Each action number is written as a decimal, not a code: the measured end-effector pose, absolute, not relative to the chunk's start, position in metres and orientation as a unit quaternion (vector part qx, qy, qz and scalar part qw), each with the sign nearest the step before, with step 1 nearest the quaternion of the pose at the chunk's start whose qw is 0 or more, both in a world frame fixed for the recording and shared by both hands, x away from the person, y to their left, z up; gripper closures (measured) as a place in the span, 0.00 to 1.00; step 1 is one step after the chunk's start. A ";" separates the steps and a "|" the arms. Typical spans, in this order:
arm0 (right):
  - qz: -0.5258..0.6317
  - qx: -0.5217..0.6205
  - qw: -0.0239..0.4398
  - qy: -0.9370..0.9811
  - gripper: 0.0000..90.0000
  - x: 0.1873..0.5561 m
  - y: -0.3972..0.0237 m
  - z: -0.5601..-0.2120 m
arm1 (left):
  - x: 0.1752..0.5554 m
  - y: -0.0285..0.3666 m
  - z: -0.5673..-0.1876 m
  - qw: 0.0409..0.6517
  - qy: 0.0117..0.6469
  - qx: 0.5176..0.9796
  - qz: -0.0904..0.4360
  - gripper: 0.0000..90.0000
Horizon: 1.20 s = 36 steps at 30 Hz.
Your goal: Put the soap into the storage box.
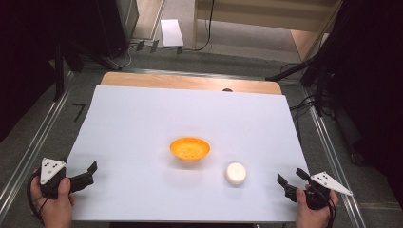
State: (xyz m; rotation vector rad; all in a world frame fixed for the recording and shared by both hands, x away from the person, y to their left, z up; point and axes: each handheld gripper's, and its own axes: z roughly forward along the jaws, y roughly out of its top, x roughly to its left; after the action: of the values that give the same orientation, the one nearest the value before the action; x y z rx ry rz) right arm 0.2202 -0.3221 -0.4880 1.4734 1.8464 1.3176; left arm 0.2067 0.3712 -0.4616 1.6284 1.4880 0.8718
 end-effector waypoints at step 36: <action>0.332 0.381 0.083 0.859 0.13 0.252 -0.247 -0.460 | 0.206 0.366 -0.462 0.368 0.558 0.659 0.346 0.01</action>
State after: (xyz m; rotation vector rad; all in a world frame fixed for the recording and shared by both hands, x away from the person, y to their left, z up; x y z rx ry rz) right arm 0.2522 -0.2470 -0.4602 1.1377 2.5644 0.9900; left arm 0.2062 0.3661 -0.4622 1.6918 1.4322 0.8875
